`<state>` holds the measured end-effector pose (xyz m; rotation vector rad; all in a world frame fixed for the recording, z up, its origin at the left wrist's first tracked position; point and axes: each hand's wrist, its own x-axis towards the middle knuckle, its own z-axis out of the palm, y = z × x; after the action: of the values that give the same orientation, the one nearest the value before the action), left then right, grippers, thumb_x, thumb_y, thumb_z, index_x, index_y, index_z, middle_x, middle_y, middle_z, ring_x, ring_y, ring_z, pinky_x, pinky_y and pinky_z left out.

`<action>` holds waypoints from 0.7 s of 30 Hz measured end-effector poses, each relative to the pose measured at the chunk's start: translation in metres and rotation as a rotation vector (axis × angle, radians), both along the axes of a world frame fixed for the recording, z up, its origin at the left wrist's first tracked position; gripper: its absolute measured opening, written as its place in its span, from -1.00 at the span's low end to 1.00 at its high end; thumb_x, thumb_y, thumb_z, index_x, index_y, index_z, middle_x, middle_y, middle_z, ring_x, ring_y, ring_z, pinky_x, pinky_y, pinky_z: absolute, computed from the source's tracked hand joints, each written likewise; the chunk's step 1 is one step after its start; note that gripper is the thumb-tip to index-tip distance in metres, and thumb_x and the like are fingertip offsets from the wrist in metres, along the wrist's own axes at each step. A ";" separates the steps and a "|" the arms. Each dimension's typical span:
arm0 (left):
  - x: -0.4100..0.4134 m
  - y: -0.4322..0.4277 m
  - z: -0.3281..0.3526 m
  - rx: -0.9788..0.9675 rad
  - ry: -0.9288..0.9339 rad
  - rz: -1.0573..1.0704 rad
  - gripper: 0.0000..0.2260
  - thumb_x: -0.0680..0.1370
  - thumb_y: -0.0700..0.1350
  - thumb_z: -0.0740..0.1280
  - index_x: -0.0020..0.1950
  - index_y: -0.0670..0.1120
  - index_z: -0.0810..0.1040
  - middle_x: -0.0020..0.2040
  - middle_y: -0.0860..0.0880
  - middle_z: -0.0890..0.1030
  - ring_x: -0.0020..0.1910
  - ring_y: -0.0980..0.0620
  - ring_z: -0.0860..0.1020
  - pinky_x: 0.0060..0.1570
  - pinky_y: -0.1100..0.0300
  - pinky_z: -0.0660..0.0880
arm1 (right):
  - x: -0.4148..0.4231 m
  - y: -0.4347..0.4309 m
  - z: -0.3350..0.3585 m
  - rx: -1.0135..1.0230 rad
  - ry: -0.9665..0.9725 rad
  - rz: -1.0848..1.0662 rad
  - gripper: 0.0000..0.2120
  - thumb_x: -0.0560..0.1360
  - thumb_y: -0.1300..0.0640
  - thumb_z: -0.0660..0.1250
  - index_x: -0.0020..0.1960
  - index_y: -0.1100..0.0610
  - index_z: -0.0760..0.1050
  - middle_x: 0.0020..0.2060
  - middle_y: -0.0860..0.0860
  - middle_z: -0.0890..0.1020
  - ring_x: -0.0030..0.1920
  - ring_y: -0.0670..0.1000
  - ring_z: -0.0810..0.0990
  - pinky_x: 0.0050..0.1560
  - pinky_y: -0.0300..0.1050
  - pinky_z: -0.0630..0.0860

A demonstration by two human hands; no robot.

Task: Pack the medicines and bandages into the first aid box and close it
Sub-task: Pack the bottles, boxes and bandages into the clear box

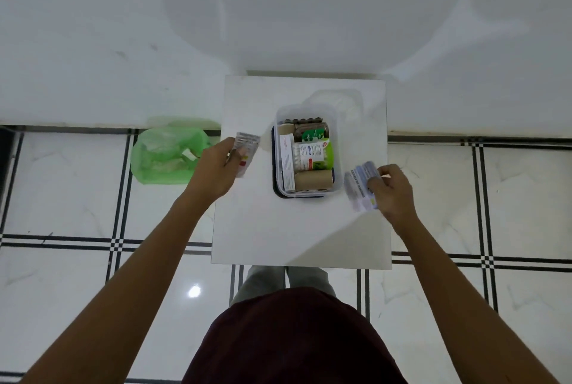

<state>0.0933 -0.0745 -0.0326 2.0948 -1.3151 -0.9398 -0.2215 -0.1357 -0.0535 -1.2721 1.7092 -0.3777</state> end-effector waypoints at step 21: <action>-0.085 -0.040 -0.013 -0.319 -0.556 -0.615 -0.74 0.45 -0.02 0.38 0.12 -0.03 0.62 0.00 -0.03 0.67 -0.01 -0.11 0.59 -0.24 0.09 0.42 | 0.122 -0.102 0.020 -0.311 0.158 0.734 -0.89 0.43 0.06 0.32 -0.07 0.00 0.59 -0.09 -0.04 0.68 -0.04 0.05 0.59 0.07 0.08 0.38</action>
<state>0.0083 -0.1150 -0.0454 1.7789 -2.3023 -0.3033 -0.0991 -0.2377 -0.0333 -2.0904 1.2104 -0.1024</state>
